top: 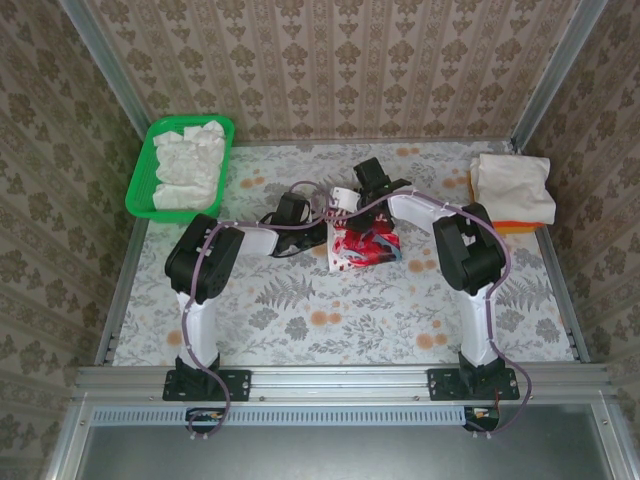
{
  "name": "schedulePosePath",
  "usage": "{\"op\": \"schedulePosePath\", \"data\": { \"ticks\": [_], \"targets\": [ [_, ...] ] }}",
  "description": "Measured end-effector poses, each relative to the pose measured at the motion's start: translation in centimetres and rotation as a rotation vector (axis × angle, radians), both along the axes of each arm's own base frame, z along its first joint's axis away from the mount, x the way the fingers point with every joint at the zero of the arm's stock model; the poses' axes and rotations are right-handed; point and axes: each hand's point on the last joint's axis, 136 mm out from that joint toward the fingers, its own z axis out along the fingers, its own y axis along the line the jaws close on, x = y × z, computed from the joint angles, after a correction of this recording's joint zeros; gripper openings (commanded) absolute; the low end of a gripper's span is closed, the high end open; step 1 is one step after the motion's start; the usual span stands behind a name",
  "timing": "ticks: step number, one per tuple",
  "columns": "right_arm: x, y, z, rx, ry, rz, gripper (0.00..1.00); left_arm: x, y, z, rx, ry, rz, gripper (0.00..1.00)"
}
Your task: Fold and stack the t-shirts
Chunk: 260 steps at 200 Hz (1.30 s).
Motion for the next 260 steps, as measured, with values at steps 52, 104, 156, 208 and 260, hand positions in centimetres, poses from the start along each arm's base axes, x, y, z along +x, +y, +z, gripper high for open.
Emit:
{"op": "schedulePosePath", "data": {
  "ticks": [52,104,156,208,260],
  "targets": [
    [-1.2,-1.4,6.1,0.099,-0.123,-0.072,0.94,-0.1,0.5,0.1,0.019,-0.013,0.019,0.12],
    [-3.8,-3.8,9.2,0.240,-0.176,-0.205,0.99,-1.2,2.2,0.9,0.060,-0.016,0.070,0.36],
    [-3.1,-7.4,11.4,0.522,-0.099,-0.586,0.96,-3.2,5.4,1.2,0.156,0.007,0.145,0.54],
    [-1.7,-10.5,9.7,0.714,0.083,-0.904,0.78,-2.6,5.6,4.3,0.228,-0.063,0.165,0.75],
    [0.6,-10.6,3.5,0.704,0.314,-1.039,0.60,2.5,1.6,6.5,0.219,-0.151,0.130,0.49]
  ]
}}
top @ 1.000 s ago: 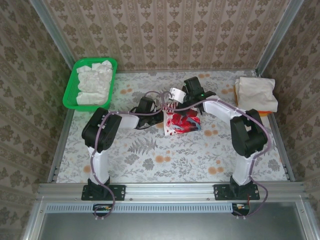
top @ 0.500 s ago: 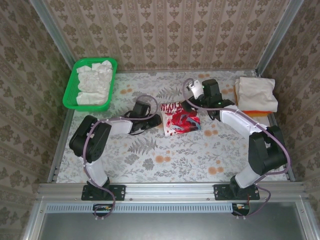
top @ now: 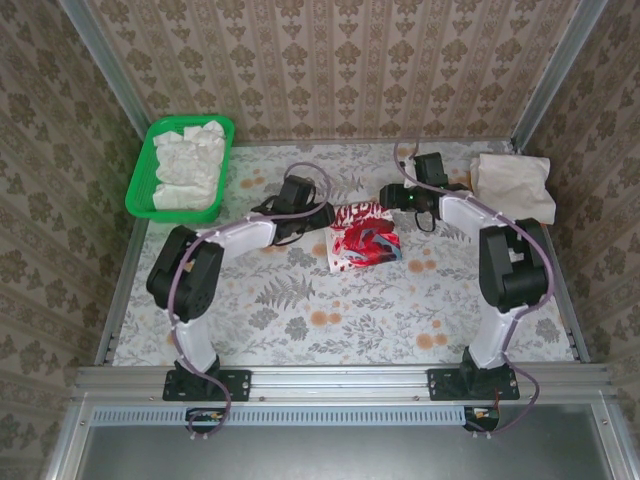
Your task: Fold and stack the t-shirts
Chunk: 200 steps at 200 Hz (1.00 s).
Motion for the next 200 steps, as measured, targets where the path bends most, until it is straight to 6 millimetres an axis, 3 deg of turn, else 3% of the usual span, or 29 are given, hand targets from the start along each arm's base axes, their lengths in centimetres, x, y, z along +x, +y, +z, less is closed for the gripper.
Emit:
{"op": "schedulePosePath", "data": {
  "ticks": [22,46,81,105,113,132,151,178,200],
  "targets": [
    [0.7,0.6,-1.9,0.010,0.068,0.016,0.56,1.1,-0.4,-2.6,0.031,0.047,-0.002,0.48],
    [1.3,0.5,-3.7,-0.003,0.136,-0.001,0.43,1.0,-0.1,-5.8,0.075,0.108,-0.005,0.45],
    [1.6,-0.5,-5.8,-0.044,0.215,-0.064,0.38,1.7,-0.3,-5.6,0.058,0.110,-0.009,0.47],
    [1.3,-0.8,-6.2,-0.052,0.238,-0.084,0.37,1.8,-0.5,-5.3,0.041,0.113,-0.021,0.61],
    [1.4,-0.9,-6.1,-0.052,0.236,-0.088,0.41,1.8,-0.7,-5.2,0.036,0.110,-0.029,0.66],
    [0.9,-1.0,-5.6,-0.042,0.217,-0.105,0.63,1.7,-1.1,-4.8,0.024,0.105,-0.044,0.76],
    [-0.4,-1.4,-3.8,-0.021,0.185,-0.124,0.80,1.4,-1.4,-4.4,0.023,0.095,-0.059,0.83],
    [-1.5,-2.0,0.1,0.050,0.092,-0.143,0.91,1.0,-1.2,-3.8,0.047,0.083,-0.063,0.92],
    [-2.3,-2.1,1.6,0.126,0.068,-0.139,0.92,0.3,-1.3,-2.8,0.060,0.075,-0.071,0.85]
  ]
}}
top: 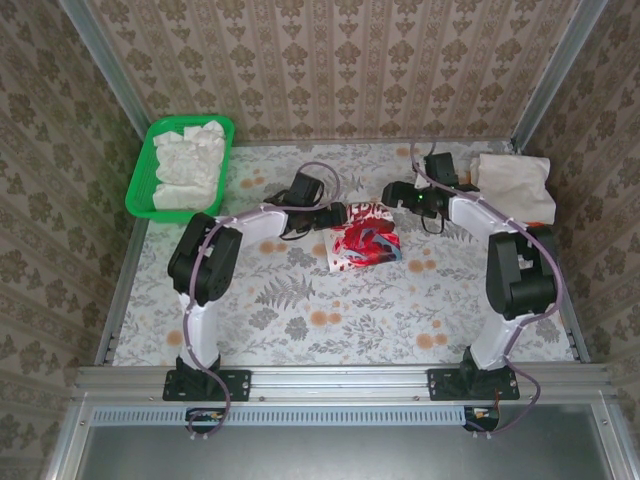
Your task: Fold and stack the t-shirts
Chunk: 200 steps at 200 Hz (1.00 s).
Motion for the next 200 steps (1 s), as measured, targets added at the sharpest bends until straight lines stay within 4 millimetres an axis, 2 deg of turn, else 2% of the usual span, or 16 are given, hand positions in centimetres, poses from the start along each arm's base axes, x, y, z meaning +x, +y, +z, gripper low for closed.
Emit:
{"op": "schedulePosePath", "data": {
  "ticks": [39,70,98,116,165,200],
  "targets": [
    [-2.1,1.1,-2.2,0.113,0.102,0.027,0.87,-1.9,-2.0,1.1,-0.015,0.000,-0.036,0.71],
    [-3.1,2.4,-4.1,0.169,0.177,0.062,0.84,-3.3,-2.8,0.0,-0.019,0.043,-0.046,0.65],
    [-3.7,3.5,-5.9,0.191,0.229,0.089,0.84,-3.5,-2.9,-1.5,-0.024,0.078,-0.036,0.62],
    [-4.2,4.3,-6.8,0.202,0.258,0.110,0.83,-3.4,-3.0,-1.6,-0.032,0.082,-0.032,0.60],
    [-4.5,5.8,-7.2,0.221,0.264,0.152,0.80,-3.4,-3.2,-1.7,-0.047,0.085,-0.032,0.55],
    [-4.6,8.0,-7.2,0.225,0.249,0.211,0.78,-3.4,-3.5,-1.8,-0.061,0.084,-0.032,0.55]
  ]
}}
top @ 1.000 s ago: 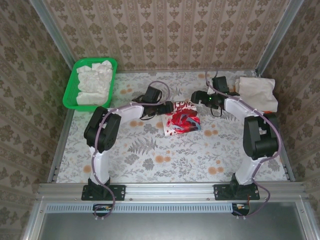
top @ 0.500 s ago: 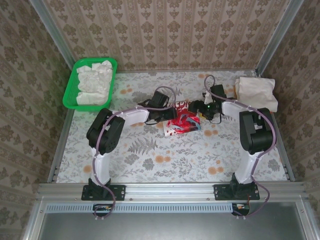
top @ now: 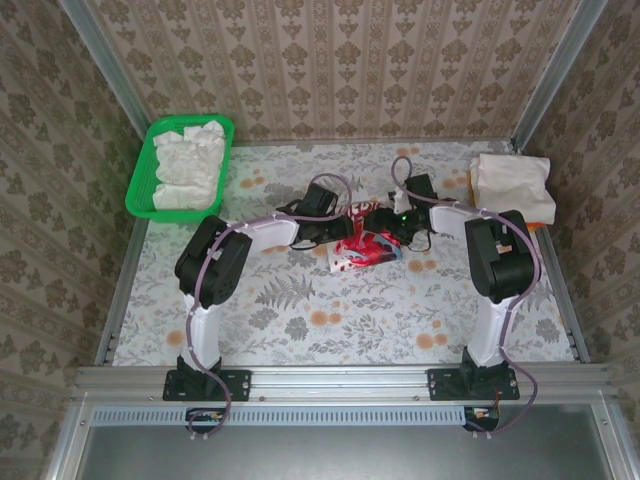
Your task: Fold and stack the t-shirts
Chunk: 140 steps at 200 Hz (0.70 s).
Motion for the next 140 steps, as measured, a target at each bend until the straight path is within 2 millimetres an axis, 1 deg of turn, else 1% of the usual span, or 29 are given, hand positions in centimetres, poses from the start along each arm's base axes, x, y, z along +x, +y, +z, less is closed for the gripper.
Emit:
{"op": "schedulePosePath", "data": {
  "ticks": [11,24,37,53,58,79,89,96,102,126,140],
  "targets": [
    [0.1,0.5,0.2,0.007,-0.006,0.011,0.76,0.0,0.0,0.0,-0.002,-0.002,0.001,0.55],
    [0.1,1.1,-0.1,0.008,-0.007,0.026,0.73,0.1,-0.1,0.0,-0.008,-0.002,0.001,0.55],
    [0.2,1.2,0.0,0.012,-0.010,0.028,0.65,0.1,-0.1,0.0,-0.012,-0.003,0.003,0.55],
    [0.0,1.4,-0.4,0.013,0.003,0.032,0.59,0.1,-0.2,0.0,-0.018,-0.006,0.002,0.55],
    [0.0,1.5,-0.5,0.011,0.004,0.035,0.56,0.1,-0.2,0.0,-0.018,-0.007,0.002,0.55],
    [0.1,2.1,-0.6,0.004,0.008,0.051,0.39,0.3,-0.4,0.0,-0.026,-0.012,0.004,0.57],
    [0.0,2.4,-0.8,-0.009,0.010,0.058,0.27,0.3,-0.3,0.0,-0.027,-0.013,0.004,0.61],
    [0.0,2.5,-0.9,-0.021,0.009,0.060,0.15,0.3,-0.4,0.0,-0.033,-0.016,0.005,0.64],
    [0.0,2.4,-0.9,-0.030,0.007,0.061,0.00,0.3,-0.4,0.0,-0.039,-0.021,0.006,0.67],
    [0.1,2.0,-0.9,-0.081,-0.002,0.075,0.00,0.1,-0.2,0.7,-0.060,-0.064,0.002,0.84],
    [0.2,1.6,-0.9,-0.130,-0.011,0.087,0.00,-0.4,0.5,0.9,-0.051,-0.082,0.009,0.93]
  ]
}}
